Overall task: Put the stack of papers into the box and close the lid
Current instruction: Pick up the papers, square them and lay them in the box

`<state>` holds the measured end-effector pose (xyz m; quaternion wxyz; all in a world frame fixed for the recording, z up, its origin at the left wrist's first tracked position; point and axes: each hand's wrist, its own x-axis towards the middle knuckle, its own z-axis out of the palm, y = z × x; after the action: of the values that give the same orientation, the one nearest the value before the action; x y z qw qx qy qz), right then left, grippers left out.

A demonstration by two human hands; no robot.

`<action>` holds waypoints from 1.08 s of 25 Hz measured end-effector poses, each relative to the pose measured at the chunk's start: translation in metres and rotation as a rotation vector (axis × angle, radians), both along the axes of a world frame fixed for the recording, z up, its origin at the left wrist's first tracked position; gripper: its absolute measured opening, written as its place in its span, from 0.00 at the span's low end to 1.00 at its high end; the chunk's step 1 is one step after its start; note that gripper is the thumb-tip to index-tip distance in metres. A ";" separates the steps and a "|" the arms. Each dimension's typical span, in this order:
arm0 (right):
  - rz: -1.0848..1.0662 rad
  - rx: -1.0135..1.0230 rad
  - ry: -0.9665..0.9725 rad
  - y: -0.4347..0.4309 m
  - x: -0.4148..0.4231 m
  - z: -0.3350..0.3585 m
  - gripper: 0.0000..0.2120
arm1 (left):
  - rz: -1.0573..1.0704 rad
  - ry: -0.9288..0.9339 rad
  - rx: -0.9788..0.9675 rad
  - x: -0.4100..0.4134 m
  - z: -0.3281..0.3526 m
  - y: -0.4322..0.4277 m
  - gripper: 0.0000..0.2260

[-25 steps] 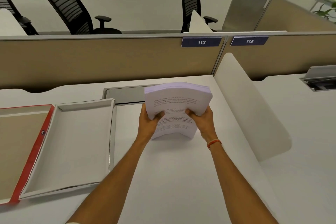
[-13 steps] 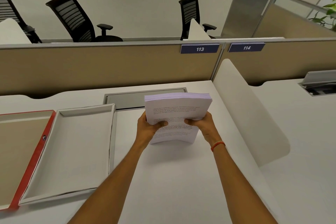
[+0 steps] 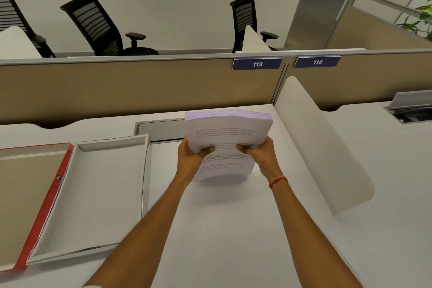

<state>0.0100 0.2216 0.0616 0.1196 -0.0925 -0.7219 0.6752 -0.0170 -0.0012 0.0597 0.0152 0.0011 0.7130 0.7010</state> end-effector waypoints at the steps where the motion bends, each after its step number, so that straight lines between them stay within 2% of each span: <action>1: 0.004 -0.002 -0.007 0.000 0.000 0.000 0.27 | -0.006 -0.009 -0.006 0.000 -0.001 0.000 0.26; 5: 0.016 0.001 -0.041 -0.003 0.005 -0.007 0.28 | -0.023 -0.036 -0.034 0.006 -0.009 0.000 0.28; 10: 0.093 0.027 -0.084 0.007 0.009 -0.009 0.30 | -0.055 -0.024 -0.080 0.005 -0.007 -0.006 0.35; 13: 0.121 0.031 -0.122 0.011 0.011 -0.014 0.29 | -0.085 -0.067 -0.091 0.006 -0.013 -0.009 0.31; 16: 0.096 0.022 -0.124 0.008 0.012 -0.020 0.22 | -0.095 -0.112 -0.079 0.009 -0.018 -0.010 0.23; 19: 0.031 0.021 -0.095 -0.002 0.011 -0.020 0.18 | -0.095 -0.101 -0.072 0.009 -0.016 -0.008 0.21; 24: 0.011 -0.008 -0.147 -0.024 -0.003 0.001 0.19 | -0.068 -0.120 -0.093 0.001 0.006 -0.016 0.19; 27: 0.033 0.017 -0.209 -0.043 -0.015 0.026 0.23 | -0.059 -0.194 -0.140 -0.011 0.025 -0.039 0.19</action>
<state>-0.0050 0.1786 0.0878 0.0331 -0.1495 -0.7378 0.6574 -0.0278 -0.0400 0.0848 0.1048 -0.0469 0.7550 0.6456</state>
